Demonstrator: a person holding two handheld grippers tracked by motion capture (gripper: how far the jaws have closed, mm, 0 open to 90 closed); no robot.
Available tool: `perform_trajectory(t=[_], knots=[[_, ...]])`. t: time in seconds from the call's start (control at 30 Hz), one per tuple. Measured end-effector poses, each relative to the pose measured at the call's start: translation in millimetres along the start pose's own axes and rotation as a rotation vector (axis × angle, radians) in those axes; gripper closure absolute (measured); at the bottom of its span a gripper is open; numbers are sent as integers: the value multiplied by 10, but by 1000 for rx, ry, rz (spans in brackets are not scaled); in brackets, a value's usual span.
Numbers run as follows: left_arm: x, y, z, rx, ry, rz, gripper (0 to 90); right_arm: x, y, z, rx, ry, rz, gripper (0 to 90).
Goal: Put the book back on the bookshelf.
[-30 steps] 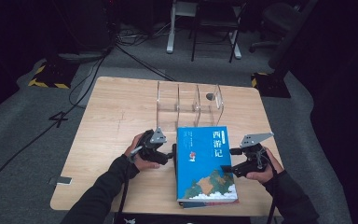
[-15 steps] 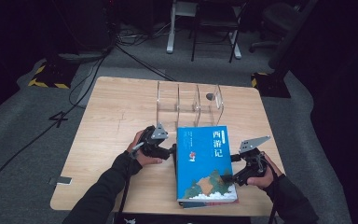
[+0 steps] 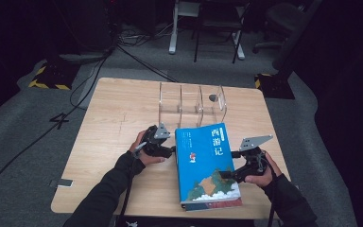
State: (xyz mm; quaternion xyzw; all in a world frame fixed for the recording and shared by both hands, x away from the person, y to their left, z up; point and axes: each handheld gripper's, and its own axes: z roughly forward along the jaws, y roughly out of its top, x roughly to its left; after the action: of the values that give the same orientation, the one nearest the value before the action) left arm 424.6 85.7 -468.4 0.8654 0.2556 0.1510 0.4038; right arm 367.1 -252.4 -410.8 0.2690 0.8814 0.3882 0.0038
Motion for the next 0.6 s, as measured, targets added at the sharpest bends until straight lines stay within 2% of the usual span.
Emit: perform_trajectory(t=[0.17, 0.27, 0.37, 0.6], knots=[[-11, 8, -14, 2, 4, 13, 347, -6, -24, 4, 23, -14, 58, 107], [-9, 6, -17, 2, 4, 10, 344, 48, -47, -60, 36, -23, 34, 150], [-12, 9, -12, 3, 8, 13, 345, 70, -54, -58, 61, -6, 34, 129], [-7, 18, -10, 7, 6, 25, 351, 54, -52, -59, 30, 6, -11, 138]])
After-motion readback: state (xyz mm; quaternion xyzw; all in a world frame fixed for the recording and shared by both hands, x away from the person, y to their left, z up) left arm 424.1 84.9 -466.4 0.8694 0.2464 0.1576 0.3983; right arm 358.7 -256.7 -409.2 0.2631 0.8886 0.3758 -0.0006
